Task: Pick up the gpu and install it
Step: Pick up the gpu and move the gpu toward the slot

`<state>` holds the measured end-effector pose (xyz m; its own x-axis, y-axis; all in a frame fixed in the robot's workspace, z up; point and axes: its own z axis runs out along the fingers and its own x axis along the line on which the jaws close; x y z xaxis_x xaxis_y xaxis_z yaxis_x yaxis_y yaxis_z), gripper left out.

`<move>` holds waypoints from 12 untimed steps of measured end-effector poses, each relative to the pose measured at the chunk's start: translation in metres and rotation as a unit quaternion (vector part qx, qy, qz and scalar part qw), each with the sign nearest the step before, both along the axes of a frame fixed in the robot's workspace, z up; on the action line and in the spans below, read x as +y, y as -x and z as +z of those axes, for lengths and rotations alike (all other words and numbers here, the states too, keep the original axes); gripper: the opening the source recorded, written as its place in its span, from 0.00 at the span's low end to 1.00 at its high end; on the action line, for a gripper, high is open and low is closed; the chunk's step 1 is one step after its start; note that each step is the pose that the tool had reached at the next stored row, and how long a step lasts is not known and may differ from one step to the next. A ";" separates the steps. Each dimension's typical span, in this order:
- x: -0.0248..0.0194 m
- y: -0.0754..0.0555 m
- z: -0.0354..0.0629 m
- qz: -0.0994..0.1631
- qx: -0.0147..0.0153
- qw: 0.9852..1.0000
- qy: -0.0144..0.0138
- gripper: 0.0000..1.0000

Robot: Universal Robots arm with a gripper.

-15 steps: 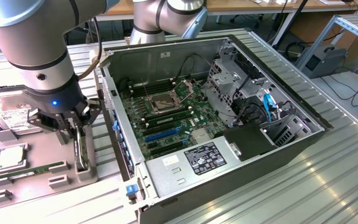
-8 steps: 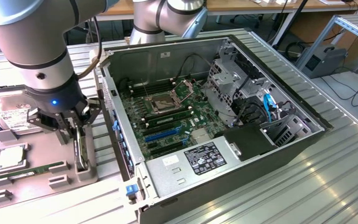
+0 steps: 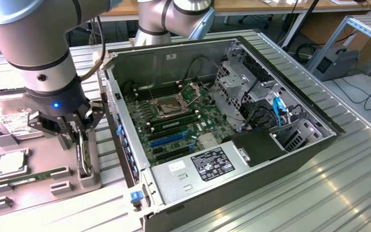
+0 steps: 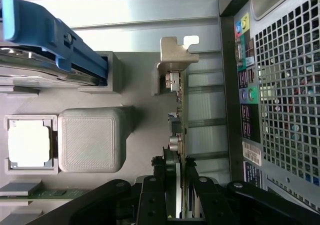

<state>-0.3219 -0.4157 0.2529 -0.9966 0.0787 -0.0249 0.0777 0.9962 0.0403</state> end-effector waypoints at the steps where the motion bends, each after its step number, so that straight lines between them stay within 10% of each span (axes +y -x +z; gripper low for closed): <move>1: 0.0000 0.000 0.0003 0.000 0.000 1.000 0.000 0.27; 12: 0.0000 0.000 0.0033 0.000 0.000 1.000 0.001 0.27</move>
